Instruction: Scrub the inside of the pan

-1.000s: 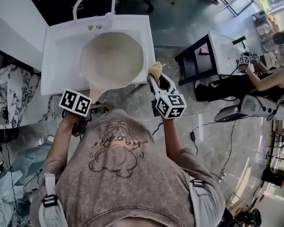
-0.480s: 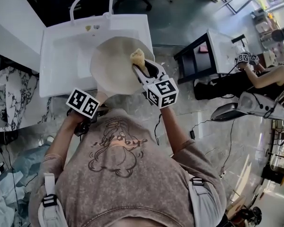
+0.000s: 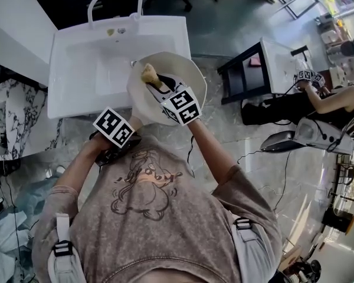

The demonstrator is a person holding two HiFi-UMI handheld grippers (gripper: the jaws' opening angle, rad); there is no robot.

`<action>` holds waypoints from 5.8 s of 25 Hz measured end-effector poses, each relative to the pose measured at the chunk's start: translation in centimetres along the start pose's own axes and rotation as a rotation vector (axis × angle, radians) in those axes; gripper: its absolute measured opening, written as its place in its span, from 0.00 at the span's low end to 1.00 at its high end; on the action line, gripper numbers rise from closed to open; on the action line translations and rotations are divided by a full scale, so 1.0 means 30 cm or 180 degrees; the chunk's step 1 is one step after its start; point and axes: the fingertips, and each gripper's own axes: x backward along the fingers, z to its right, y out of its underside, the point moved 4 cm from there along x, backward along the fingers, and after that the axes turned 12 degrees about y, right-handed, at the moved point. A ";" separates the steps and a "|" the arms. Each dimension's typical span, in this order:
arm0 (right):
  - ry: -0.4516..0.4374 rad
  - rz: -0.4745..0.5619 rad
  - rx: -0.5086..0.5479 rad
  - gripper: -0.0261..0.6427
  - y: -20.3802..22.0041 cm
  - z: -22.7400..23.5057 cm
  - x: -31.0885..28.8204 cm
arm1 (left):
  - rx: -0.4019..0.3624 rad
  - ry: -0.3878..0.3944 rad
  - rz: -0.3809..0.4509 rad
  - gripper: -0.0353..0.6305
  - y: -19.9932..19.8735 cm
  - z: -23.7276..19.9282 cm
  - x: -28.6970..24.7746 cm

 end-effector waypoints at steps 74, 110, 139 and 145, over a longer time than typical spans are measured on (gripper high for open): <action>0.0838 -0.1327 0.1027 0.28 0.304 0.252 -0.258 | -0.0008 0.0174 -0.0125 0.20 0.059 -0.003 -0.073; 0.0022 -0.2390 0.1916 0.27 0.415 0.372 0.039 | 0.0016 0.0206 -0.0045 0.20 0.067 -0.011 -0.071; -0.1419 -0.2833 0.1740 0.27 0.447 0.051 0.254 | 0.0048 0.0218 0.0031 0.20 0.056 -0.017 -0.077; -0.1630 -0.2736 0.1632 0.27 0.425 -0.024 0.257 | 0.0060 0.0241 0.0027 0.20 0.056 -0.017 -0.072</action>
